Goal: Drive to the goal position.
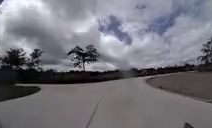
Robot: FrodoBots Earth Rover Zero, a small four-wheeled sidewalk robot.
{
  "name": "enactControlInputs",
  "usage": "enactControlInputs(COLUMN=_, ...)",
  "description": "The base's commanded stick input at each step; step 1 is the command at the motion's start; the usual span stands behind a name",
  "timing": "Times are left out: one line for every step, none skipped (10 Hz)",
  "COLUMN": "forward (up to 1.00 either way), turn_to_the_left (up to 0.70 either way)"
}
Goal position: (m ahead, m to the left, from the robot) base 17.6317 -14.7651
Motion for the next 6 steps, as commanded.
enactControlInputs(forward=0.69, turn_to_the_left=0.01)
enactControlInputs(forward=0.69, turn_to_the_left=0.01)
enactControlInputs(forward=0.69, turn_to_the_left=0.01)
enactControlInputs(forward=0.69, turn_to_the_left=0.01)
enactControlInputs(forward=0.69, turn_to_the_left=0.01)
enactControlInputs(forward=0.69, turn_to_the_left=0.01)
